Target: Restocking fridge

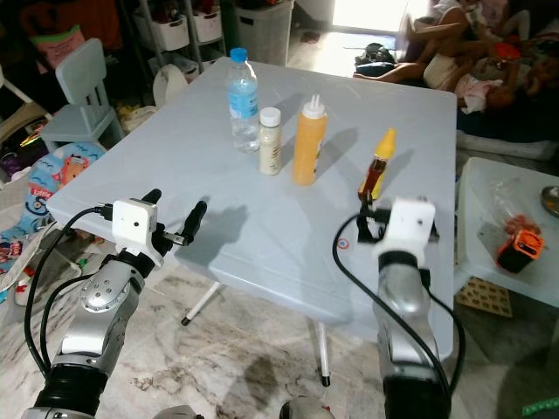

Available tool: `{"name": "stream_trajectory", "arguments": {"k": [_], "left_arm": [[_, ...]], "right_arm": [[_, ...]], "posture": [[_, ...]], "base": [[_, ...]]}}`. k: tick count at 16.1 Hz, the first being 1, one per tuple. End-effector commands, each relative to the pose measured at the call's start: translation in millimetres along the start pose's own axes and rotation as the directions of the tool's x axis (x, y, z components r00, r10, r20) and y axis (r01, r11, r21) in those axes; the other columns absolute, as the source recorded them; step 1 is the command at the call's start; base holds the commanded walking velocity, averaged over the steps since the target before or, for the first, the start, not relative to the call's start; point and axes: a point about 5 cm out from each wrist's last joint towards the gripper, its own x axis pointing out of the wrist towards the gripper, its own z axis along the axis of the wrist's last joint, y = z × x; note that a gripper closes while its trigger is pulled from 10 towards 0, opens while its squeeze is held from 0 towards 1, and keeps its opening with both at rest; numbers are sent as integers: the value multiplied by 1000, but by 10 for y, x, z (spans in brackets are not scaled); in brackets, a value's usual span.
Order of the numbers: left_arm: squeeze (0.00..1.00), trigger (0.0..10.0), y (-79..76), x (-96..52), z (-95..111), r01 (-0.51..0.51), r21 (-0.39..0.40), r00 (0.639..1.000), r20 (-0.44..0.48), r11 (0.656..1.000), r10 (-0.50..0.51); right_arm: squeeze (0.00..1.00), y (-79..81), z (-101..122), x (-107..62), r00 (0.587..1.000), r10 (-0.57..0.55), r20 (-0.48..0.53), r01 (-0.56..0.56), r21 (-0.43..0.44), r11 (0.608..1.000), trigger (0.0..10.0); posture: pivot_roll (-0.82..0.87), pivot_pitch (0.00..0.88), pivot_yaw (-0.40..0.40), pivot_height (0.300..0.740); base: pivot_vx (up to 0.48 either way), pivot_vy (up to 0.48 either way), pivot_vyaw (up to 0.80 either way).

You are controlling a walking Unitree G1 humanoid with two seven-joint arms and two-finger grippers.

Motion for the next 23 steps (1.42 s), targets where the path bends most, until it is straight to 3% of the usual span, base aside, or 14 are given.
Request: {"name": "stream_trajectory", "arguments": {"k": [1,5,8,15,18,23], "left_arm": [[0,10000,15,-1,-2,-3,5,1000,-14,1000,3],[0,10000,63,-31,-13,4,17,1000,-27,1000,-3],[0,10000,65,-56,-16,11,22,999,-34,1000,-11],[0,10000,76,-54,-2,18,24,999,-37,1000,-17],[0,10000,88,-46,17,17,27,999,-35,999,-16],[0,10000,103,-90,34,19,36,999,-40,999,-18]], "right_arm": [[0,-19,14,70,1000,-22,5,22,7,1000,10000],[0,-83,73,228,996,-86,26,86,-11,996,10000],[0,-189,73,325,990,-138,12,137,45,990,10000],[0,-215,107,435,991,-131,33,130,31,991,10000],[0,-190,139,613,998,-59,25,59,14,998,10000],[0,-55,165,747,999,18,26,-18,1,1000,10000]], "posture": [[21,0,0,740],[38,0,12,740],[47,0,17,740],[53,0,24,740],[62,0,16,740],[84,0,20,740]], "base": [[0,0,0],[0,0,0],[0,0,0],[0,0,0],[0,0,0],[0,0,0]]}}
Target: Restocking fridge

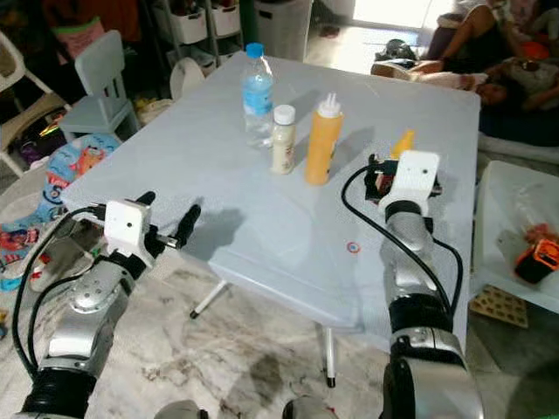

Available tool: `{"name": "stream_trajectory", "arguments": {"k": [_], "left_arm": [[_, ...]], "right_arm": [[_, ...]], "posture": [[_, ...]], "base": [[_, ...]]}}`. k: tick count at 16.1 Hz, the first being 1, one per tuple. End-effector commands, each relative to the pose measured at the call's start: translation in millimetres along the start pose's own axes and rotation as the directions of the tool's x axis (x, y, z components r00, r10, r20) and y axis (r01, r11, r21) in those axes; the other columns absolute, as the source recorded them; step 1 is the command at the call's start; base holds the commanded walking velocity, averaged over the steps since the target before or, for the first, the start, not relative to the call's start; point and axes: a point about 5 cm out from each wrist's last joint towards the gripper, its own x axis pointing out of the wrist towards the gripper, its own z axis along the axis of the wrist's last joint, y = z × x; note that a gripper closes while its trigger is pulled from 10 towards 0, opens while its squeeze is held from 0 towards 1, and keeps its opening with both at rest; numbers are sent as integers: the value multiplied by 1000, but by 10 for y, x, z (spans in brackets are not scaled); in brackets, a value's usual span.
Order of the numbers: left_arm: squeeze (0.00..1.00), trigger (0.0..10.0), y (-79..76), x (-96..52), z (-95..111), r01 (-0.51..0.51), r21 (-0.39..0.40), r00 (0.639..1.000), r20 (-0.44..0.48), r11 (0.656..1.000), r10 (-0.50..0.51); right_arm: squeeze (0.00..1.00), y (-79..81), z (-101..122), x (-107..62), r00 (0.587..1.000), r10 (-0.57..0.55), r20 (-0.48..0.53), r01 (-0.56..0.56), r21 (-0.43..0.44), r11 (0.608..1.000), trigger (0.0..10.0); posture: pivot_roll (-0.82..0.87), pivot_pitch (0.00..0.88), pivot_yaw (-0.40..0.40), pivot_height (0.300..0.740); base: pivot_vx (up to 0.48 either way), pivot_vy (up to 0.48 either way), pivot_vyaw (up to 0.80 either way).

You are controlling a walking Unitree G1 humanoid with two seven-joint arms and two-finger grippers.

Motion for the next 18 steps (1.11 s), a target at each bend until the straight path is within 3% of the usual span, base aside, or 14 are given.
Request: {"name": "stream_trajectory", "arguments": {"k": [1,12,18], "left_arm": [[0,10000,14,-21,10,6,5,1000,-4,1000,-6],[0,10000,10,-67,38,32,15,999,-20,999,-32],[0,10000,34,-104,45,58,19,998,-36,998,-57]], "right_arm": [[0,28,94,49,999,14,34,-14,-2,1000,10000],[0,-70,84,55,995,-69,75,70,-14,997,10000],[0,-258,109,83,986,-141,85,145,-35,989,10000]], "posture": [[84,0,20,740],[105,0,39,740],[122,0,55,740]], "base": [[0,0,0],[0,0,0],[0,0,0]]}}
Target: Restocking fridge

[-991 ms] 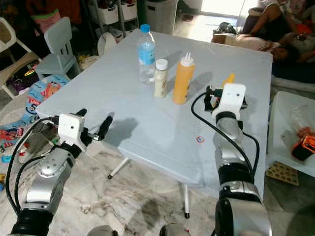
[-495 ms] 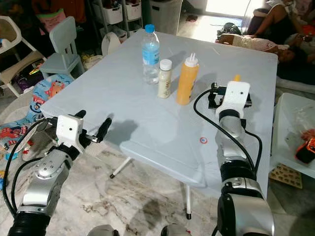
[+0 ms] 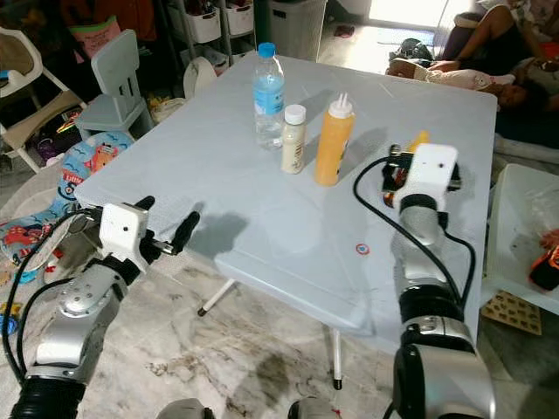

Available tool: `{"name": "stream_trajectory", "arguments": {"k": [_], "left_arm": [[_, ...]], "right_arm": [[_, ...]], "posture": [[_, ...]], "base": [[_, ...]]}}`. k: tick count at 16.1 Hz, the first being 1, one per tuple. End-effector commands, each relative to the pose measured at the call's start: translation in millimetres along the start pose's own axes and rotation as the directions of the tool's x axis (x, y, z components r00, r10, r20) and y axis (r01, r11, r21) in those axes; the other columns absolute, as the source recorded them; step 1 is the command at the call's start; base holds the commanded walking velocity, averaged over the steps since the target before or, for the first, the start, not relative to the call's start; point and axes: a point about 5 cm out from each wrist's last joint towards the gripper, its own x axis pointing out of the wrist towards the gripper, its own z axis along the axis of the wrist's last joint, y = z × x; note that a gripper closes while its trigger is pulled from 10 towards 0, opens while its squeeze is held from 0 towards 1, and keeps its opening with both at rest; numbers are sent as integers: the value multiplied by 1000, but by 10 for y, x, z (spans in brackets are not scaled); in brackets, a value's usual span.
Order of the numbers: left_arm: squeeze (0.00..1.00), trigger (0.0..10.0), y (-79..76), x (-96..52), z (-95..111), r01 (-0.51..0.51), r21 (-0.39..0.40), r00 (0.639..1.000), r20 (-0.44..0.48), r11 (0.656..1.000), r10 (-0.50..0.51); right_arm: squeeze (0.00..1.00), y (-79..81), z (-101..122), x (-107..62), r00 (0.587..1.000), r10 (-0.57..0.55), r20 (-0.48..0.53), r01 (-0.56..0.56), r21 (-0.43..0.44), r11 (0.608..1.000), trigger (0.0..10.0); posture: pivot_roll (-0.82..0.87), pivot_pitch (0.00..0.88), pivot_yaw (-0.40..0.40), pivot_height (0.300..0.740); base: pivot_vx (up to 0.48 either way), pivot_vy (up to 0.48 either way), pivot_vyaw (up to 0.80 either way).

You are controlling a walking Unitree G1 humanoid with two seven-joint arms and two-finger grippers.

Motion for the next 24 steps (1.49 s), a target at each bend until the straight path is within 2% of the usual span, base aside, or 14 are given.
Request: {"name": "stream_trajectory", "arguments": {"k": [1,5,9,10,11,12,15,24], "left_arm": [[0,10000,18,-30,19,12,12,1000,-5,1000,-12],[0,10000,51,-37,38,27,33,1000,-14,999,-27],[0,10000,62,-48,46,31,42,999,-17,999,-30],[0,10000,66,-52,48,30,47,999,-17,998,-29],[0,10000,75,-52,53,25,50,1000,-16,998,-24],[0,10000,76,-52,53,24,50,1000,-16,998,-23],[0,10000,65,-38,54,23,47,1000,-17,999,-22],[0,10000,-30,39,18,34,22,999,-8,999,-34]], "right_arm": [[0,-57,28,35,999,-34,7,34,11,999,10000],[0,-146,38,97,998,-57,-5,57,16,998,10000],[0,-118,88,161,999,-42,-5,42,11,999,10000],[0,-100,111,187,1000,-29,-4,29,9,1000,9725],[0,-79,133,214,1000,-18,-8,18,10,1000,1922],[0,-74,138,221,1000,-17,-9,17,10,1000,0],[0,-26,170,243,1000,2,1,-2,-2,1000,0],[0,-66,-24,122,999,3,-34,-3,0,1000,0]], "posture": [[124,0,58,740],[144,0,74,740],[156,0,76,740],[162,0,74,740],[167,0,70,740],[168,0,69,740],[160,0,66,740],[115,0,46,740]], "base": [[0,0,0],[0,0,0],[0,0,0],[0,0,0],[0,0,0],[0,0,0],[0,0,0],[0,0,0]]}}
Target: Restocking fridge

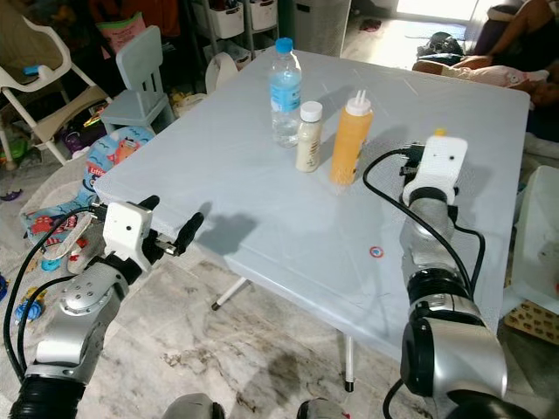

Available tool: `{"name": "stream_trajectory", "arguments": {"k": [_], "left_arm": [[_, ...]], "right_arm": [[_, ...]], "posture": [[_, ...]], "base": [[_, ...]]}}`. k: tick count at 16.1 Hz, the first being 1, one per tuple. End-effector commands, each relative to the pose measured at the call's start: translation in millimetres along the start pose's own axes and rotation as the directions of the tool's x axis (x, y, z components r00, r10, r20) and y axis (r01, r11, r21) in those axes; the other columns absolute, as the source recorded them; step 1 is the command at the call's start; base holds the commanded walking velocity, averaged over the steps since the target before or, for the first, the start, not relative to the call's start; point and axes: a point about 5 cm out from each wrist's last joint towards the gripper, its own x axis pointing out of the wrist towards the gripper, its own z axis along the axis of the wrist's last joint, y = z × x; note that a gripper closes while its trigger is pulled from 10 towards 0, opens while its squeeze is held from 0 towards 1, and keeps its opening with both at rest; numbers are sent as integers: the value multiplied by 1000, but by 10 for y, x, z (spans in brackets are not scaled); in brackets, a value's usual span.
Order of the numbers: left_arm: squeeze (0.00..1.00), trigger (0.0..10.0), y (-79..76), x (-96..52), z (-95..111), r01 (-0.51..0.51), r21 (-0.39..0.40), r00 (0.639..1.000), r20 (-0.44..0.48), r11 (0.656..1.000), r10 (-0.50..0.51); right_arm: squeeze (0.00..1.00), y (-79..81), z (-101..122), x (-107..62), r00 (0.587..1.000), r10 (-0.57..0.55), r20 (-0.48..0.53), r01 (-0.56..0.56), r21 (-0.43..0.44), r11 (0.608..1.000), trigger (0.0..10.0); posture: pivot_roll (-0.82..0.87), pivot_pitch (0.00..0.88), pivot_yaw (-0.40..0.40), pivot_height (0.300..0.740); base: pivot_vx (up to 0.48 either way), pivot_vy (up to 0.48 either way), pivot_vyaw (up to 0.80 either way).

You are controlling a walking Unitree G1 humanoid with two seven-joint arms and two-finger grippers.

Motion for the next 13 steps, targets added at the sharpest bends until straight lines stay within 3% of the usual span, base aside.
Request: {"name": "stream_trajectory", "arguments": {"k": [1,4,8,11,13], "left_arm": [[0,10000,6,15,-7,1,15,1000,-6,1000,-1],[0,10000,-20,52,-7,-2,3,1000,2,1000,2],[0,10000,-54,78,-15,-6,-9,1000,12,1000,6],[0,10000,-53,91,-53,-45,-22,999,-9,999,45],[0,10000,-51,100,-90,-87,-5,996,-28,996,87]], "right_arm": [[0,13,-27,-23,1000,12,-2,-12,-1,1000,0],[0,5,-70,-68,1000,23,-1,-23,-3,1000,0],[0,169,20,-167,992,101,70,-103,19,995,0],[0,380,144,-407,972,164,170,-169,10,986,0],[0,483,152,-589,966,194,171,-203,35,979,0]], "posture": [[109,0,43,740],[97,0,36,740],[82,0,22,740],[73,0,10,740],[66,0,0,740]], "base": [[0,0,0],[0,0,0],[0,0,0],[0,0,0],[0,0,0]]}}
